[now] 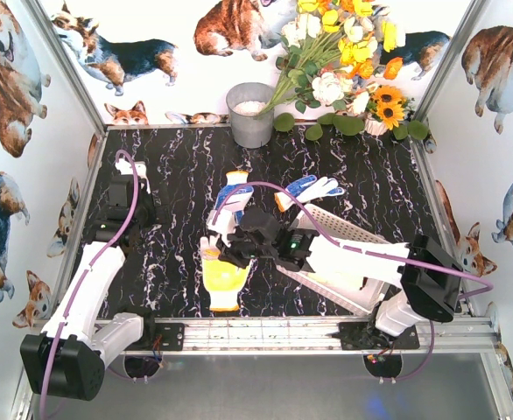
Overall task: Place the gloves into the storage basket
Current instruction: Pair the glove with the glove.
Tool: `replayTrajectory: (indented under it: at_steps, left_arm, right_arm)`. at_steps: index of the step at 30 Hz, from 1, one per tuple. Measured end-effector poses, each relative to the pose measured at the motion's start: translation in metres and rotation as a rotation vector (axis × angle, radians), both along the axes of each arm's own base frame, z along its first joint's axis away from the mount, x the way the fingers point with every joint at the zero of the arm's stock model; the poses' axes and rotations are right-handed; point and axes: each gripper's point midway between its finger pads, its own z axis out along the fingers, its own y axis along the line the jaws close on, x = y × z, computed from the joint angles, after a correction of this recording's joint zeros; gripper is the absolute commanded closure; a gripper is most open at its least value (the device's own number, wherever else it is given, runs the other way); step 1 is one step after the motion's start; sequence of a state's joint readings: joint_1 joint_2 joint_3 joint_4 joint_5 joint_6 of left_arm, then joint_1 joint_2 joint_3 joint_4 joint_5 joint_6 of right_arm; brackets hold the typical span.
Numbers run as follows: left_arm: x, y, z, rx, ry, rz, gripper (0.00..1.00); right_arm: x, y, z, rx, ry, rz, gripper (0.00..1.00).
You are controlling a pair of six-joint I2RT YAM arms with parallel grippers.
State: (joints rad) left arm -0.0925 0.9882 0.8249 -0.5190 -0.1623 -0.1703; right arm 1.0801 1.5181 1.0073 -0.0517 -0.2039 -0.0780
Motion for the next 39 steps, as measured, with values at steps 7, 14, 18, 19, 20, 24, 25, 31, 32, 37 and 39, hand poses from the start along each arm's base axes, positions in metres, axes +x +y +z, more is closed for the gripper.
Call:
replayTrajectory:
  at_steps: [7, 14, 18, 19, 20, 24, 25, 31, 32, 37, 39]
  left_arm:
    - [0.000, 0.000, 0.000, 0.000, 0.000, 0.000, 0.00]
    - [0.000, 0.000, 0.000, 0.001, 0.000, 0.000, 0.00]
    - [0.000, 0.000, 0.000, 0.003, 0.000, -0.002, 0.00]
    - [0.000, 0.000, 0.000, 0.003, 0.000, -0.002, 0.00]
    - [0.000, 0.000, 0.000, 0.003, 0.000, -0.002, 0.00]
    - [0.000, 0.000, 0.000, 0.004, 0.000, -0.002, 0.00]
    - [0.000, 0.000, 0.000, 0.004, 0.000, -0.002, 0.00]
    - [0.000, 0.000, 0.000, 0.005, 0.001, -0.005, 0.00]
    - [0.000, 0.000, 0.000, 0.004, 0.001, -0.006, 0.00]
    - [-0.001, -0.012, -0.001, -0.057, 0.006, -0.039, 0.06]
    - [-0.003, -0.022, -0.003, -0.117, 0.017, -0.052, 0.10]
  right_arm:
    - [-0.006, 0.002, 0.001, -0.001, -0.008, 0.008, 1.00]
    - [-0.013, 0.001, -0.005, -0.015, -0.005, 0.017, 1.00]
    - [-0.022, -0.001, -0.014, -0.036, 0.003, 0.030, 1.00]
    - [-0.024, -0.001, -0.017, -0.043, 0.006, 0.033, 1.00]
    - [-0.026, -0.002, -0.019, -0.048, 0.009, 0.036, 1.00]
    - [-0.037, -0.002, -0.029, -0.066, 0.024, 0.043, 1.00]
    - [-0.040, 0.000, -0.031, -0.070, 0.029, 0.045, 1.00]
    - [-0.058, 0.003, -0.056, -0.119, 0.064, 0.062, 1.00]
    - [-0.060, 0.003, -0.060, -0.124, 0.068, 0.063, 1.00]
    - [-0.063, 0.003, -0.072, -0.138, 0.087, 0.049, 1.00]
    - [-0.063, 0.002, -0.076, -0.138, 0.089, 0.040, 1.00]
